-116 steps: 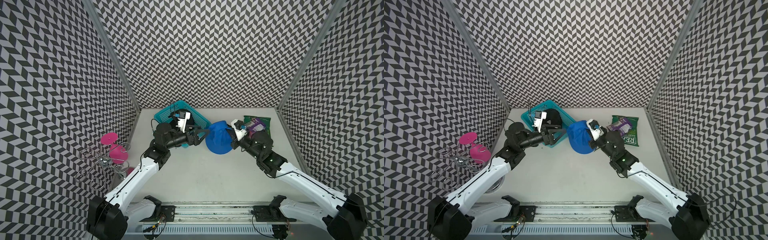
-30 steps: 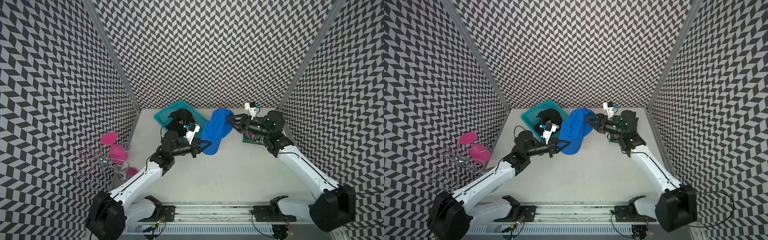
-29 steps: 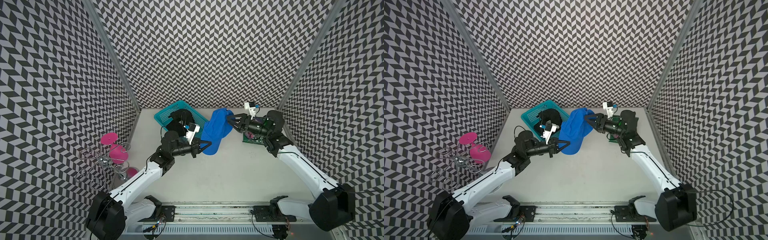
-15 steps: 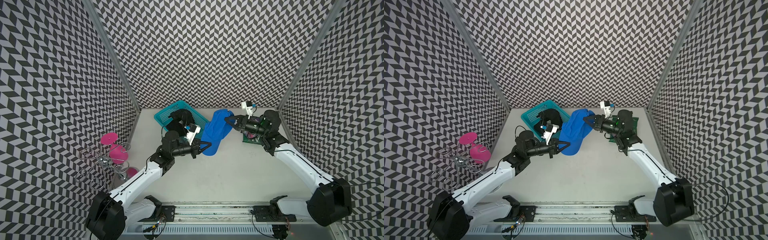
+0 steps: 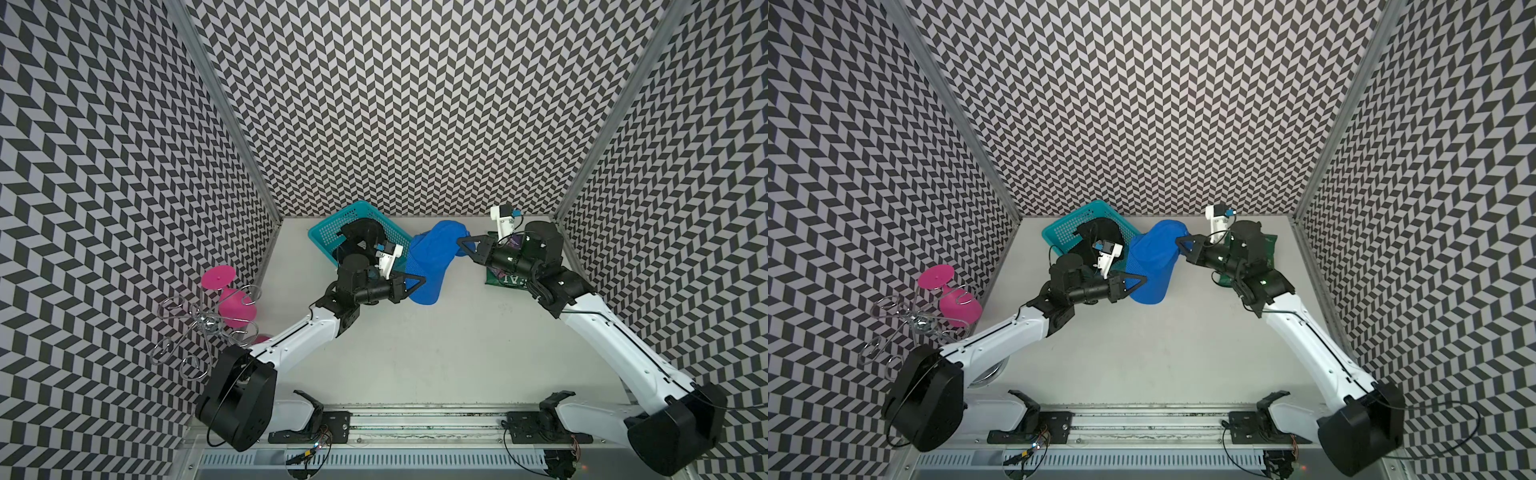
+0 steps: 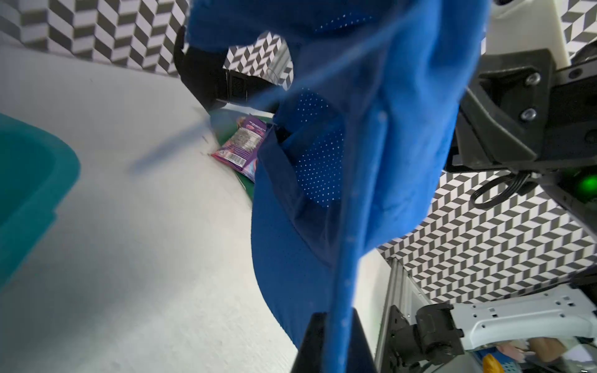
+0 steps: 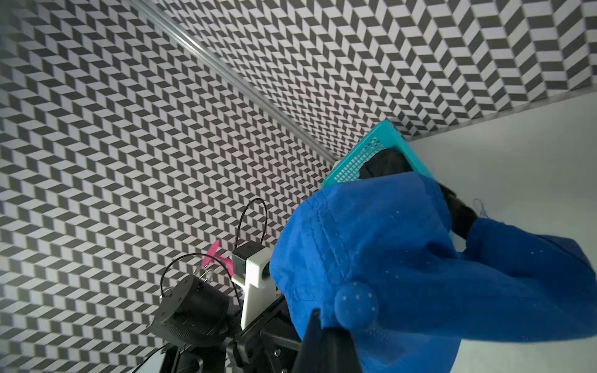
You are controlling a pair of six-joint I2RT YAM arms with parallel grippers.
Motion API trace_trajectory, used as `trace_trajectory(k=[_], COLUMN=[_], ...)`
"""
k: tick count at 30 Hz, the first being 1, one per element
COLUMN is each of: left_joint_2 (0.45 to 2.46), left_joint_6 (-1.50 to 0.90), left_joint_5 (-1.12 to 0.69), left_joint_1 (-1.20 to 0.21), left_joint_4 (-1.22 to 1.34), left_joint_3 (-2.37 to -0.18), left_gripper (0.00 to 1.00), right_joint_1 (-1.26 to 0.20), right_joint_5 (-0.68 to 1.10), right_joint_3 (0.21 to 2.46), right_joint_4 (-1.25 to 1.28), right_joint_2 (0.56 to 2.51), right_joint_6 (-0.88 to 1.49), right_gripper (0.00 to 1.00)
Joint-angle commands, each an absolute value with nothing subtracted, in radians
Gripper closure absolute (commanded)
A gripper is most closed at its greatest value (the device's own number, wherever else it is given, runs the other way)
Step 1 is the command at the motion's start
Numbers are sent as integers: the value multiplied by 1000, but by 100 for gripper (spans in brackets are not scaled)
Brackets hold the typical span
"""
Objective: Turn the baseball cap inside out
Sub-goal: Turn over the baseball cap, then place the baseball cap at the center of the board.
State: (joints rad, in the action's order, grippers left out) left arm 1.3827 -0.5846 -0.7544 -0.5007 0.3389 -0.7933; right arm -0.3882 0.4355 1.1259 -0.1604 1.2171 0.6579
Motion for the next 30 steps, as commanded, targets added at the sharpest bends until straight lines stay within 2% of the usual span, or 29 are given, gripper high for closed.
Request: trace_trajectory(k=[1,3,5,8,11,16,21,22,23,25,27,30], left_joint_2=[1478,1527,1545,1539,1523,1464,1417,1413,1413,1417,1429,1469], left_joint_6=[-659,-624,-568,-501,-458,-425,-401,-379,-367,-333,-296,-250], left_joint_5=[-914,-955,-945,-856,-762,-629,-593,-588,-581,-556,-536,-532], left_joint_1=[-506,-516,-519,-513,-513,-512,-512,-512,-512,-512,-512,-512], left_joint_4=[374,311,226,104,7,-68,-65,-64,-64,-67,-66,-69], left_joint_3=[-851,-881,-898,-906,-907,-877,-863,-869,-878,-902,-930,-971], left_gripper=[77,65,47,25,10,6,6,6,6,6,6,10], right_joint_1=[-395,-396,-396,-396,-396,-401,-447,-461,-471,-476,-476,-472], right_joint_5=[296,271,242,209,190,170,153,156,162,176,171,126], right_joint_3=[1137,1151,1171,1192,1203,1240,1257,1263,1267,1266,1267,1254], right_joint_4=[-170,-195,-228,-267,-289,-365,-417,-423,-426,-423,-422,-420], right_joint_2=[1215,1250,1291,1355,1422,1535,1637,1649,1659,1663,1639,1565], right_joint_6=[543,504,461,408,377,344,306,301,297,296,281,261], right_gripper=[100,100,100,100,100,100,100,97,87,57,35,20])
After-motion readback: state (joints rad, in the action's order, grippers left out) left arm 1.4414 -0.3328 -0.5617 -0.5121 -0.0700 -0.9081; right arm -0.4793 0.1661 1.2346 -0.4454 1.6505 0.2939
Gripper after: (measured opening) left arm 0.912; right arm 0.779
